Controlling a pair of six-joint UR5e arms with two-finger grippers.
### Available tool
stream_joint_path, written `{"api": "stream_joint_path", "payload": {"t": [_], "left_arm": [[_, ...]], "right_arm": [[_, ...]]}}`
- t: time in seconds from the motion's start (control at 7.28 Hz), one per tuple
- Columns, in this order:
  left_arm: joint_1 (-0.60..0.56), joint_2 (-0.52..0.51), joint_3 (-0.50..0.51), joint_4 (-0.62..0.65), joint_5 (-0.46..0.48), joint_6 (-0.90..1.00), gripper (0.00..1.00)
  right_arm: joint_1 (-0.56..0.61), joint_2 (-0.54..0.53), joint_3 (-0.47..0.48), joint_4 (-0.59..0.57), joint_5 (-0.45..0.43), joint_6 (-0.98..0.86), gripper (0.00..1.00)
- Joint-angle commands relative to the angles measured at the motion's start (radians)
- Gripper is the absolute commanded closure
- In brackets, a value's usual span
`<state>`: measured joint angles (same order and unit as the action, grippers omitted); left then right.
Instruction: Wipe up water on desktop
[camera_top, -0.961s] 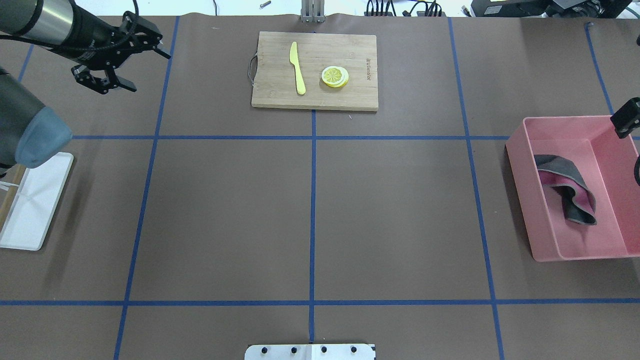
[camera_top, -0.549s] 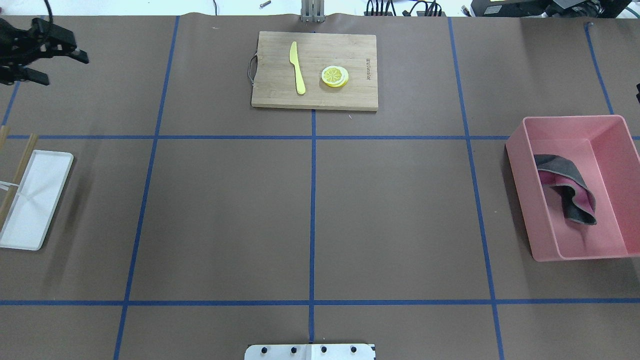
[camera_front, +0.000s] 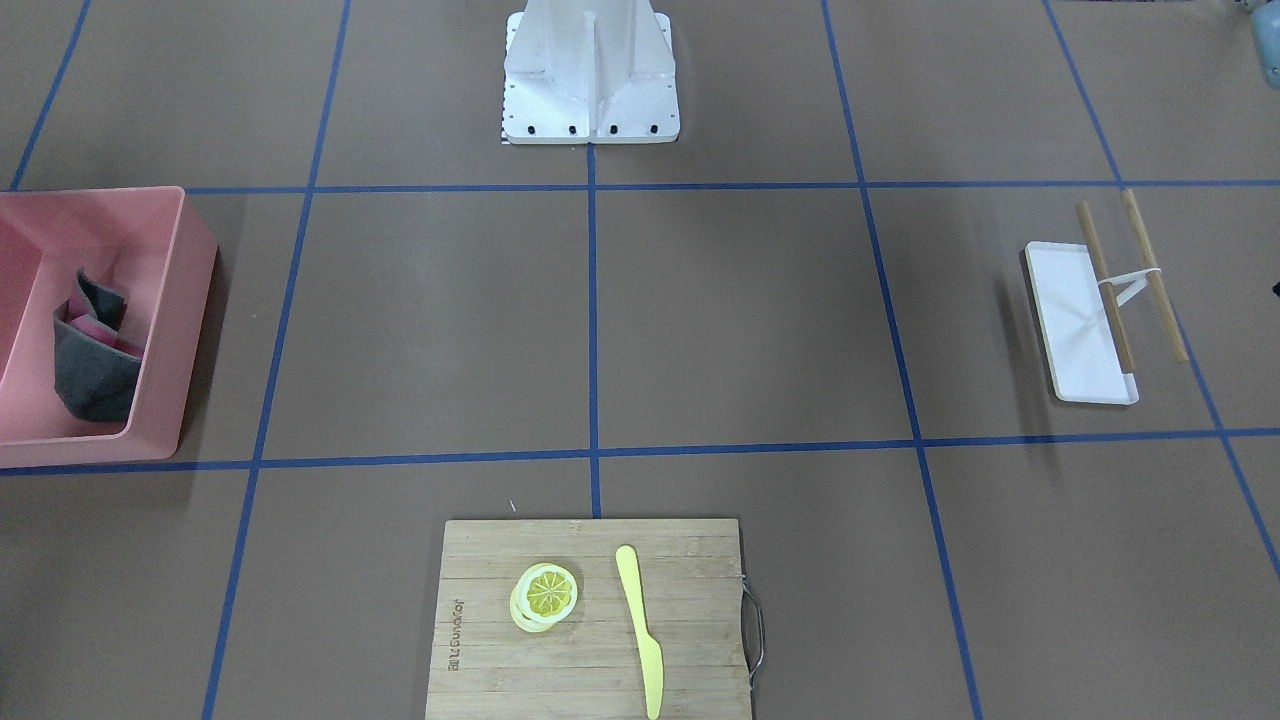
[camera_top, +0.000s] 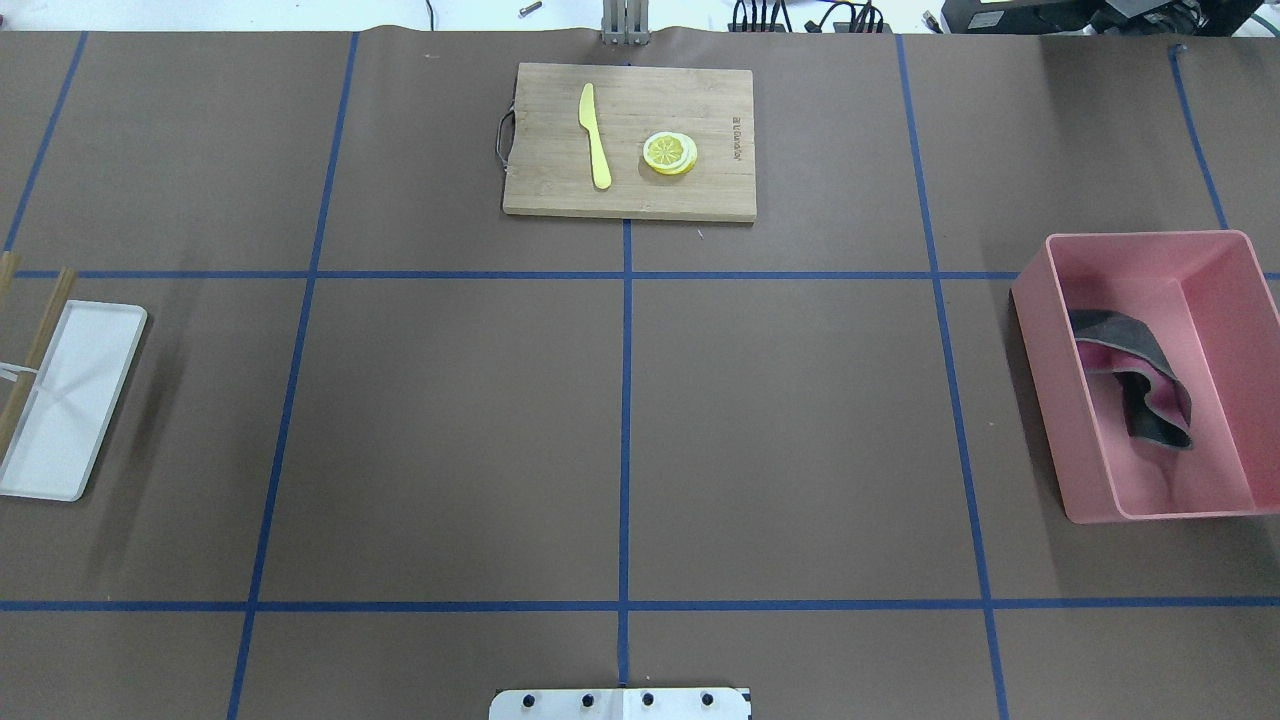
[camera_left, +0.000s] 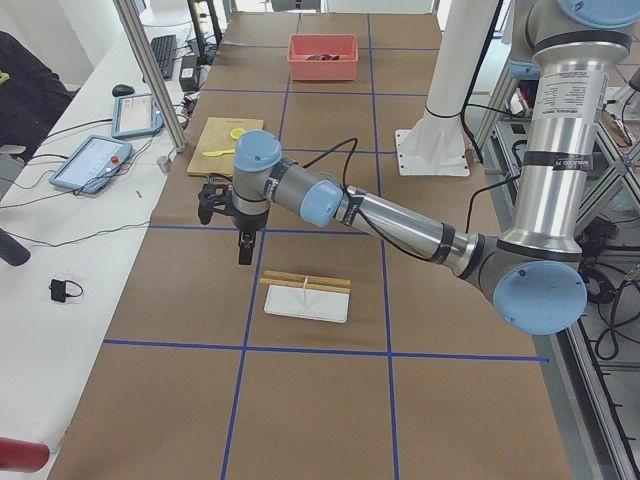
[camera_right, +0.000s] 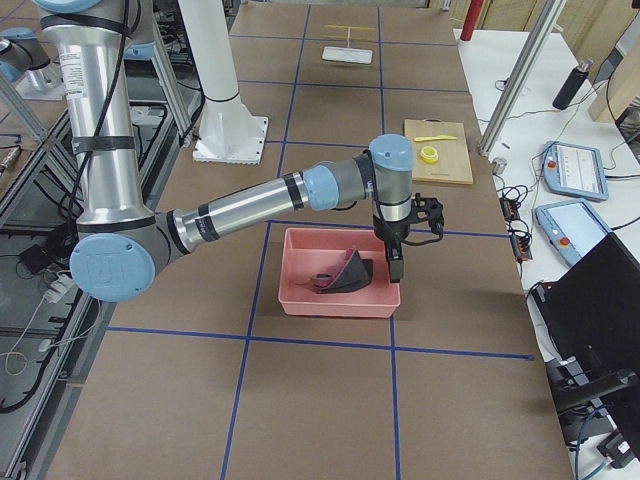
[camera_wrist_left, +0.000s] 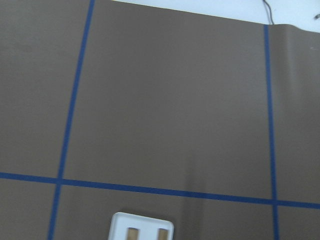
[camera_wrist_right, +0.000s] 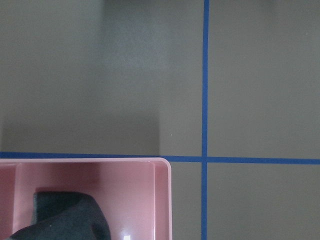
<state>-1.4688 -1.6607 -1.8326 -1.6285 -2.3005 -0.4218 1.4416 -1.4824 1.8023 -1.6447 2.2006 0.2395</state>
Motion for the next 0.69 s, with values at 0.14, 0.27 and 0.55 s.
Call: {"api": "stream_joint_path", "payload": {"t": [0.14, 0.27, 0.55], "left_arm": [[-0.024, 0.053, 0.090, 0.035, 0.003, 0.158, 0.02], [-0.022, 0.093, 0.108, 0.035, 0.003, 0.161, 0.02], [-0.025, 0.096, 0.119, 0.041, -0.005, 0.147, 0.02]], "right_arm": [[0.040, -0.063, -0.064, 0.008, 0.146, -0.003, 0.00], [0.040, -0.074, -0.072, 0.008, 0.145, -0.003, 0.00], [0.040, -0.070, -0.066, 0.006, 0.159, 0.000, 0.00]]}}
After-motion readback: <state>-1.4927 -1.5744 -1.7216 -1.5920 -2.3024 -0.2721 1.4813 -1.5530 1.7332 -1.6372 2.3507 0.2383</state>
